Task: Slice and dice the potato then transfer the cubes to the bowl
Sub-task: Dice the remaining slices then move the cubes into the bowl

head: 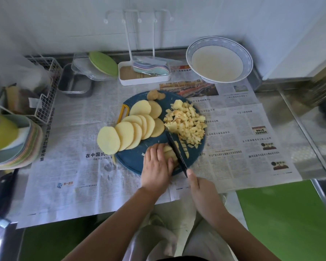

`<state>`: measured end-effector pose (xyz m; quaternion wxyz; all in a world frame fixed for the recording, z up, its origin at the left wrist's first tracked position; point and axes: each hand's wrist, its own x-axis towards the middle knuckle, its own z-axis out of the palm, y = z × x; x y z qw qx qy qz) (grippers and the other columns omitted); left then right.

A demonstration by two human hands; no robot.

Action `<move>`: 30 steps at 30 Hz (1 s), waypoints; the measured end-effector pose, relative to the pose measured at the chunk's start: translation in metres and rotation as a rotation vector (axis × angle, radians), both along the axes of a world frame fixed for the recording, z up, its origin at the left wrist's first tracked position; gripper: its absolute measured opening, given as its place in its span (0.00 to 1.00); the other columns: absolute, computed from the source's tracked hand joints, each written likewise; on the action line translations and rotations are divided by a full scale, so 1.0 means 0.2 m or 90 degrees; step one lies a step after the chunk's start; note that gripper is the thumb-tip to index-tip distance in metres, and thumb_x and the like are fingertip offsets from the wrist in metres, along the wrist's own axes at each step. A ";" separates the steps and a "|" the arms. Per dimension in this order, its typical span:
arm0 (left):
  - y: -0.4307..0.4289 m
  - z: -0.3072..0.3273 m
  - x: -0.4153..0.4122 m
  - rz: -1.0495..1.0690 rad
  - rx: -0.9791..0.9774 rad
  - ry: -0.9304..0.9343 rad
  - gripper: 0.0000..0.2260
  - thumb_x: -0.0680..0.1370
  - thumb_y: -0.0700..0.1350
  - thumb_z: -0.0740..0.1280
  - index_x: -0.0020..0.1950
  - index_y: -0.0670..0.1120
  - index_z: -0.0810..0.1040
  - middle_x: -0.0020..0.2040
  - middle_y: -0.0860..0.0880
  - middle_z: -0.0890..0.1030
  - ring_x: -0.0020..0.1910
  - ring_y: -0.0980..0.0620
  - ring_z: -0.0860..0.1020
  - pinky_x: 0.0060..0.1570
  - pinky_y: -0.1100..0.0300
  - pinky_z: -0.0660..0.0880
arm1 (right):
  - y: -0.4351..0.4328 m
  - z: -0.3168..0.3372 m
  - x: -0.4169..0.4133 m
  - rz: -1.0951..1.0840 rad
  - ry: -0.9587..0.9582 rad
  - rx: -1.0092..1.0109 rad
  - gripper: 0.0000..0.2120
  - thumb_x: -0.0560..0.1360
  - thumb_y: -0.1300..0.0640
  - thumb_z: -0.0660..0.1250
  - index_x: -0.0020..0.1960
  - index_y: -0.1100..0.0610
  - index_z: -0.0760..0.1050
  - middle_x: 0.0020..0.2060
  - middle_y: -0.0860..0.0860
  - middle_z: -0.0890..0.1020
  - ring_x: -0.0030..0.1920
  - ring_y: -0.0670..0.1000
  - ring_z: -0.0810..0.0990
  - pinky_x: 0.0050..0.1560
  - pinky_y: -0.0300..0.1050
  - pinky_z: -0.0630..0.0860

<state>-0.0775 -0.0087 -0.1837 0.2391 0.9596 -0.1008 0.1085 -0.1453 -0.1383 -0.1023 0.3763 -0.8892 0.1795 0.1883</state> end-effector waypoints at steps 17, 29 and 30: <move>-0.01 0.00 -0.01 0.016 -0.124 -0.023 0.12 0.80 0.45 0.55 0.59 0.40 0.67 0.54 0.39 0.74 0.54 0.46 0.68 0.58 0.56 0.64 | -0.03 0.06 -0.10 0.020 -0.065 0.133 0.28 0.76 0.37 0.47 0.29 0.57 0.62 0.20 0.47 0.63 0.22 0.45 0.63 0.29 0.41 0.61; -0.01 -0.04 -0.01 0.021 -0.133 -0.022 0.08 0.80 0.42 0.54 0.55 0.40 0.67 0.53 0.40 0.73 0.51 0.44 0.70 0.54 0.56 0.66 | 0.02 0.04 -0.10 0.046 -0.010 0.015 0.25 0.82 0.46 0.49 0.28 0.53 0.61 0.23 0.48 0.65 0.24 0.44 0.67 0.33 0.36 0.67; -0.01 -0.04 0.00 0.021 -0.135 -0.022 0.09 0.80 0.42 0.54 0.55 0.40 0.67 0.53 0.40 0.73 0.52 0.45 0.70 0.54 0.57 0.67 | 0.02 0.04 -0.09 0.048 -0.001 0.021 0.25 0.82 0.46 0.48 0.28 0.53 0.60 0.22 0.48 0.65 0.23 0.44 0.66 0.32 0.37 0.67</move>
